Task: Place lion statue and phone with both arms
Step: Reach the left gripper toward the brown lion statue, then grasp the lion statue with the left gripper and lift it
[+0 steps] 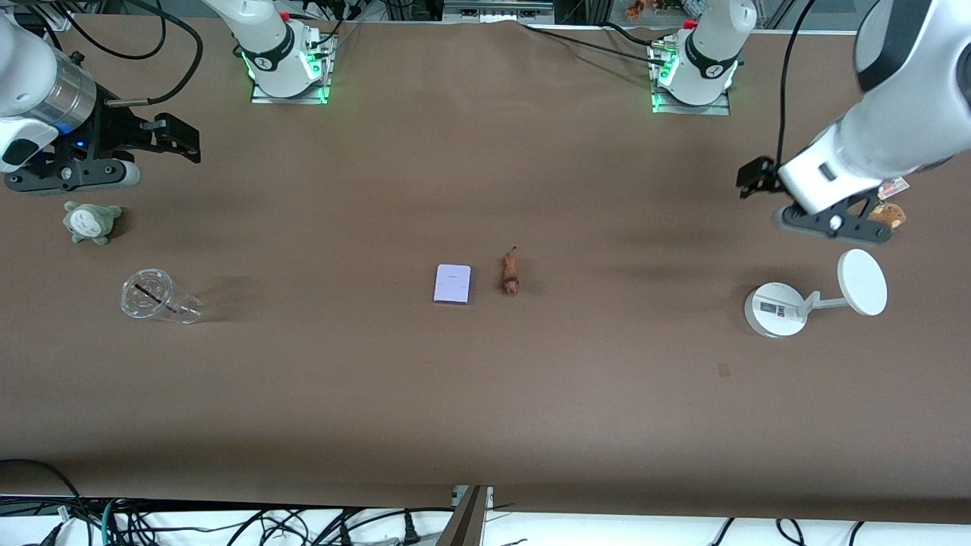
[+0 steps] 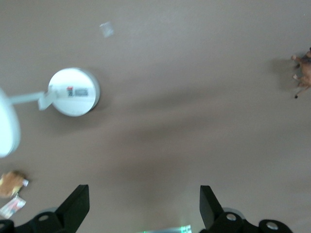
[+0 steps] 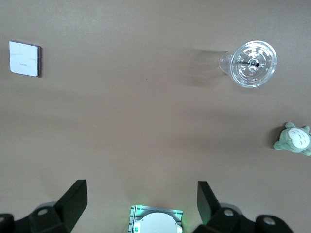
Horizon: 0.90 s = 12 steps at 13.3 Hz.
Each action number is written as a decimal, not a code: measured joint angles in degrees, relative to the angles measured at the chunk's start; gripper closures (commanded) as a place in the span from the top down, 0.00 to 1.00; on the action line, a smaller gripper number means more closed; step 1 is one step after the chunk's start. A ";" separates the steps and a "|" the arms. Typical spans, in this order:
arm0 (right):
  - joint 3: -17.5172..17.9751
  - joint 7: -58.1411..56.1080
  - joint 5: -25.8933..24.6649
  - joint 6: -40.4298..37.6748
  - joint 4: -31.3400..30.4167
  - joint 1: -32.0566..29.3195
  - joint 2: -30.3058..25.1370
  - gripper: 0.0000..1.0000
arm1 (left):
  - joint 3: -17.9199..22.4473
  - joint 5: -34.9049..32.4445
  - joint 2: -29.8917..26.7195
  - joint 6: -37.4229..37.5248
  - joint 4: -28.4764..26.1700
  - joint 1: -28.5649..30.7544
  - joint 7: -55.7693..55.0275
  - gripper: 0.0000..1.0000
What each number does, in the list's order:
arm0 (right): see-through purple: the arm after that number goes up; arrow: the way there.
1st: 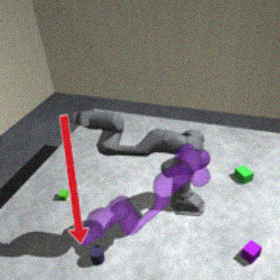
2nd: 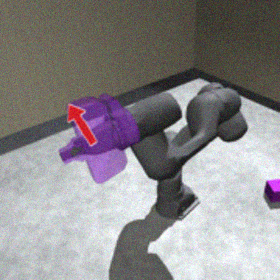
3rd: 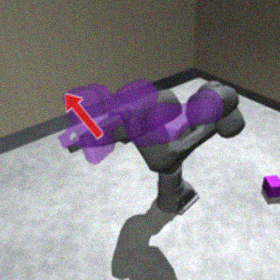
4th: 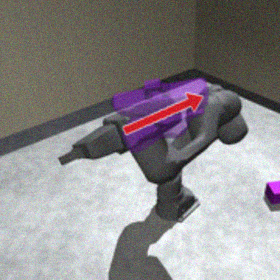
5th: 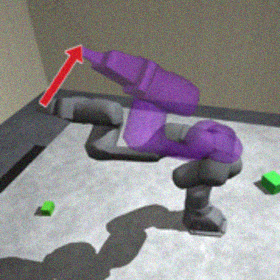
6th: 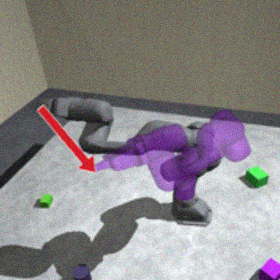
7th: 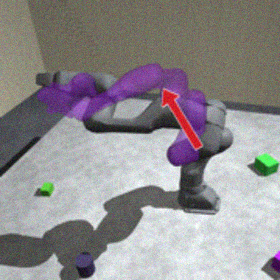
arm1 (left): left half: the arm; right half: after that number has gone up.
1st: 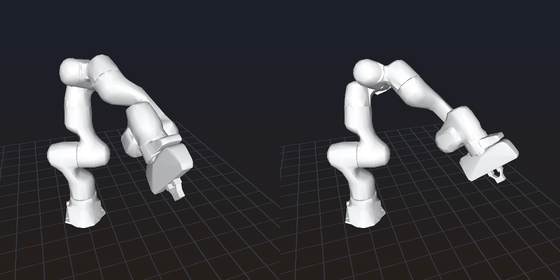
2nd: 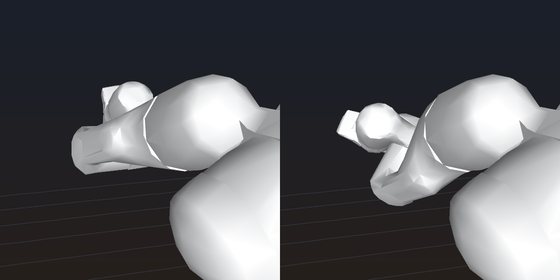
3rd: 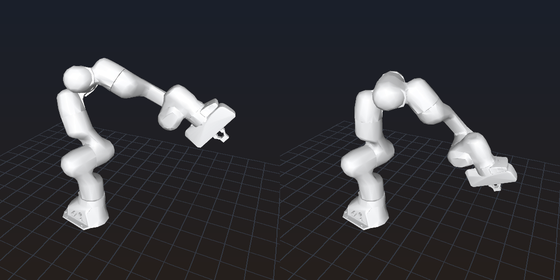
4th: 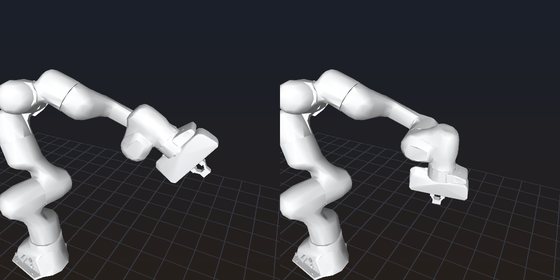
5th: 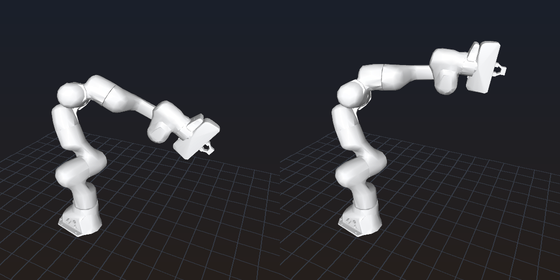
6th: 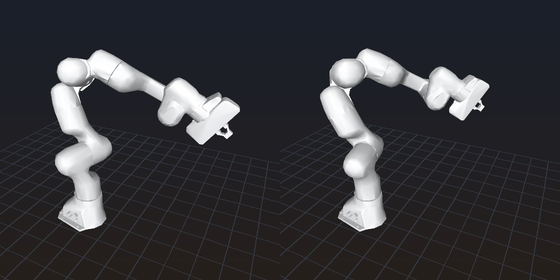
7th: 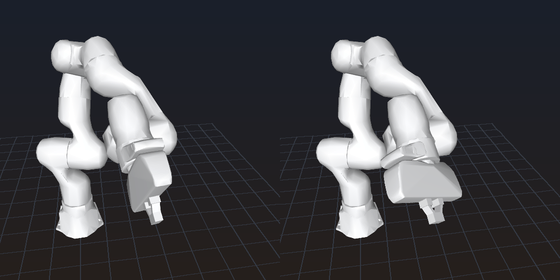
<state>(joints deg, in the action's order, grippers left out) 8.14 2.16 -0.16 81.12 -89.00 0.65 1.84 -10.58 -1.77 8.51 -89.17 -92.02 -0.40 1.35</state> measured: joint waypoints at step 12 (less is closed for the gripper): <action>-3.02 0.13 -0.02 4.10 0.03 -0.74 0.17 1.00 | -0.55 2.84 20.92 -35.20 0.17 -20.44 -28.42 1.00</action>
<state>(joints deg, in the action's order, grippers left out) 5.12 2.30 -0.18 85.22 -88.96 -0.08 2.01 -11.13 1.07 29.42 -124.36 -91.85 -20.83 -27.07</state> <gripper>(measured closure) 0.000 0.000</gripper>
